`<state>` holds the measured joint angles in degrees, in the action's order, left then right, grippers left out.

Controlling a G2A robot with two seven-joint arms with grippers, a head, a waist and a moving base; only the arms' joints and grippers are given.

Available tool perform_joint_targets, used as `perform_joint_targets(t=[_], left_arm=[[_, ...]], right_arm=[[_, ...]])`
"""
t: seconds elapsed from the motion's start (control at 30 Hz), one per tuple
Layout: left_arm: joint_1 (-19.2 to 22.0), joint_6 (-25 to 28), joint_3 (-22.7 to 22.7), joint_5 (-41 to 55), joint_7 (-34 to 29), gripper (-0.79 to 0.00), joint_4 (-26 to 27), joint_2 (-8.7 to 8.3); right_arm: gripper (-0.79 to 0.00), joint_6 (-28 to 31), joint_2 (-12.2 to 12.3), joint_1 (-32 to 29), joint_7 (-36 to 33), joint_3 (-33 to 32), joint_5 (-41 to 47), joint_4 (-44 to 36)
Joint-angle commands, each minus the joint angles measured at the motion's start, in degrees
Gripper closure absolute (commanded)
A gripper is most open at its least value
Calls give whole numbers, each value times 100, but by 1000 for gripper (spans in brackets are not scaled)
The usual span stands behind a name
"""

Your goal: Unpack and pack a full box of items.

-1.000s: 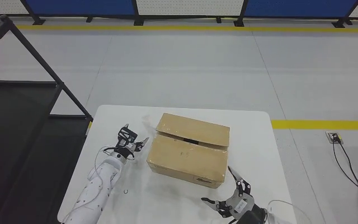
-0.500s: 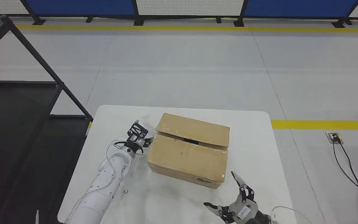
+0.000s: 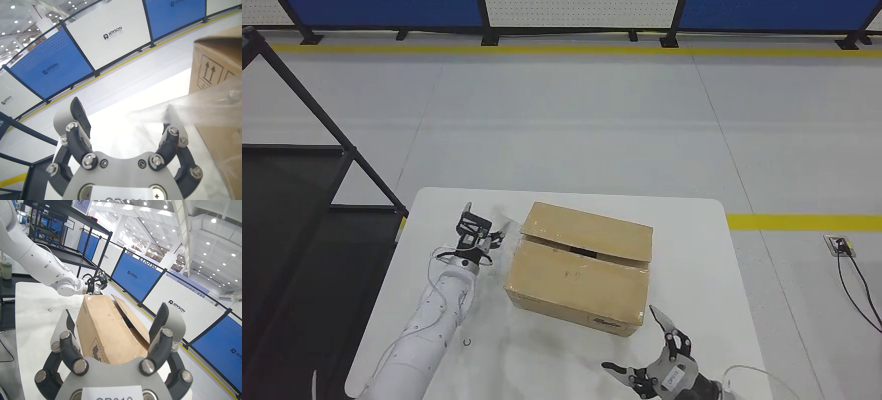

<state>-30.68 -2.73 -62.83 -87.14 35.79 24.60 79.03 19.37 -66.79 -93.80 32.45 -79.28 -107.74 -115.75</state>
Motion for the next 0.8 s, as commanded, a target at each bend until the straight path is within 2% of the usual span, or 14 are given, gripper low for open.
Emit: perform_joint_targets(t=[0.0,0.5,0.77], left_arm=[[-17,-144,-72,118,82,-785,20,-4],[-217,-861,-419,219,223,-785,312,-129],[-516,-1096,-621,243,310,-785,551,-218]], right_arm=[[-785,30,4,45,-16,20,-2,2],[-785,154,45,248,-73,80,16,36],[-785,202,68,318,-41,84,69,111]])
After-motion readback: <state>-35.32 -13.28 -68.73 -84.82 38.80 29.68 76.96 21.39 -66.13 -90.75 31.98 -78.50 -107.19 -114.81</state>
